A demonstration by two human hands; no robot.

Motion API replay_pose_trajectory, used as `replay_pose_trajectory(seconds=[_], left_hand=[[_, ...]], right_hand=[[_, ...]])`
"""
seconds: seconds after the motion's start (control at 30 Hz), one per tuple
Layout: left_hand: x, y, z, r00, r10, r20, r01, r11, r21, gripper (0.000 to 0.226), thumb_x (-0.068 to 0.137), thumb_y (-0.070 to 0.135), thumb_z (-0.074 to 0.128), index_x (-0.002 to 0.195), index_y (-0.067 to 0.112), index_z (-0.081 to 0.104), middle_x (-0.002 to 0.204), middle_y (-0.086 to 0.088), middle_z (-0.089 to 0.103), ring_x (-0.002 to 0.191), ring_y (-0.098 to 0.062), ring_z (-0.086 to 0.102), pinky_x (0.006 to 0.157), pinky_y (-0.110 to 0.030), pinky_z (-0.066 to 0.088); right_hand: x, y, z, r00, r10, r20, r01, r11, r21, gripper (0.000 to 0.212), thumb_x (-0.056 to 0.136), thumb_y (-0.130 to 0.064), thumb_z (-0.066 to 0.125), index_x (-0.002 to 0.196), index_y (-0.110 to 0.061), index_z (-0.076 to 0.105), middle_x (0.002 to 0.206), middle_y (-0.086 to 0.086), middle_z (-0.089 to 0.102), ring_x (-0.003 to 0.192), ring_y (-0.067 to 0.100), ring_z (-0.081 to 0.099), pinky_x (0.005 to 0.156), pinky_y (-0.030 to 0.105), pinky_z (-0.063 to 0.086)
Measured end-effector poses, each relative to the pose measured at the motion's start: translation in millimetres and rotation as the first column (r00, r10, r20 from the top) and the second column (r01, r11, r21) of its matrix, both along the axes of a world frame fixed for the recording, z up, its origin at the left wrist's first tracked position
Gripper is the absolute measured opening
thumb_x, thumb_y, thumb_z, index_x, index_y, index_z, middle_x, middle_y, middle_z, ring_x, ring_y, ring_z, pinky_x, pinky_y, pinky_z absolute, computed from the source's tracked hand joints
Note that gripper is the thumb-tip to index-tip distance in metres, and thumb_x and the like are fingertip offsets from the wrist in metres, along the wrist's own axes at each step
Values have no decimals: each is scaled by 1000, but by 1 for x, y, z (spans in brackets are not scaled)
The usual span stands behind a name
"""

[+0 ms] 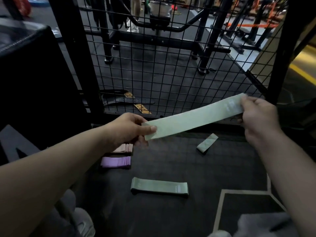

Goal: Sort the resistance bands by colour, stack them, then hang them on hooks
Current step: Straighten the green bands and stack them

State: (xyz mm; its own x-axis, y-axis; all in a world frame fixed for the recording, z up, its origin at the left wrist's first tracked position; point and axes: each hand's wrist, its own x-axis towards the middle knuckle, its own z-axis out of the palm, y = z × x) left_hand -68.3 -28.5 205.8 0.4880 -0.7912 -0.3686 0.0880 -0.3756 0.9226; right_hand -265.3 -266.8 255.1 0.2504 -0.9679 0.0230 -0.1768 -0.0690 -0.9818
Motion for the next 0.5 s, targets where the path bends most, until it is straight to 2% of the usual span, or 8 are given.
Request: replay_pose_trajectory(seconds=[0.1, 0.17, 0.2, 0.3, 0.37, 0.43, 0.5], left_hand=[[12, 8, -17, 972, 233, -30, -233, 973, 6, 19, 87, 16, 74, 95, 1, 64, 61, -8, 59, 53, -18, 59, 51, -27, 51], [20, 14, -26, 959, 280, 52, -282, 958, 46, 18, 89, 15, 72, 93, -1, 65, 55, -3, 58, 50, -16, 59, 58, -31, 51], [24, 15, -30, 953, 289, 90, -296, 953, 70, 18, 89, 13, 71, 92, -4, 65, 57, -5, 59, 49, -15, 59, 57, -30, 51], [35, 10, -42, 937, 320, 138, -340, 929, 150, 8, 88, 2, 68, 90, -3, 63, 68, -14, 58, 42, -16, 55, 38, -20, 41], [38, 5, -59, 919, 354, 175, -386, 899, 205, 5, 87, -4, 64, 84, 0, 61, 68, -18, 53, 42, -20, 49, 33, -16, 35], [33, 2, -90, 913, 358, 194, -400, 877, 267, 17, 87, -7, 60, 73, 2, 56, 66, -18, 50, 39, -20, 46, 33, -14, 33], [22, 4, -131, 917, 363, 163, -398, 850, 344, 26, 86, -10, 57, 65, 4, 49, 61, -15, 48, 37, -21, 45, 31, -16, 33]], right_hand=[[-3, 5, -23, 980, 140, -141, -133, 989, 60, 15, 98, -28, 59, 87, -19, 62, 88, 2, 66, 71, 14, 60, 52, 26, 44], [0, 9, -41, 949, 236, -209, -212, 969, 129, 14, 98, -25, 60, 89, -15, 64, 89, 7, 70, 69, 17, 64, 52, 27, 44], [3, 9, -50, 931, 271, -246, -238, 959, 156, 16, 98, -24, 59, 88, -13, 65, 89, 8, 70, 68, 17, 65, 52, 27, 44], [21, 7, -84, 876, 314, -365, -255, 946, 201, 19, 97, -24, 59, 83, -14, 65, 83, 8, 69, 66, 19, 67, 47, 24, 40], [28, 7, -119, 818, 310, -484, -239, 949, 203, 21, 95, -25, 61, 81, -12, 68, 73, 6, 65, 65, 22, 63, 45, 21, 38], [26, 10, -165, 741, 310, -595, -212, 950, 231, 22, 94, -26, 63, 85, -8, 71, 70, 5, 61, 72, 24, 57, 55, 23, 41], [18, 19, -213, 690, 339, -639, -172, 935, 309, 22, 94, -25, 63, 87, -6, 71, 78, 8, 62, 77, 24, 56, 66, 26, 41]])
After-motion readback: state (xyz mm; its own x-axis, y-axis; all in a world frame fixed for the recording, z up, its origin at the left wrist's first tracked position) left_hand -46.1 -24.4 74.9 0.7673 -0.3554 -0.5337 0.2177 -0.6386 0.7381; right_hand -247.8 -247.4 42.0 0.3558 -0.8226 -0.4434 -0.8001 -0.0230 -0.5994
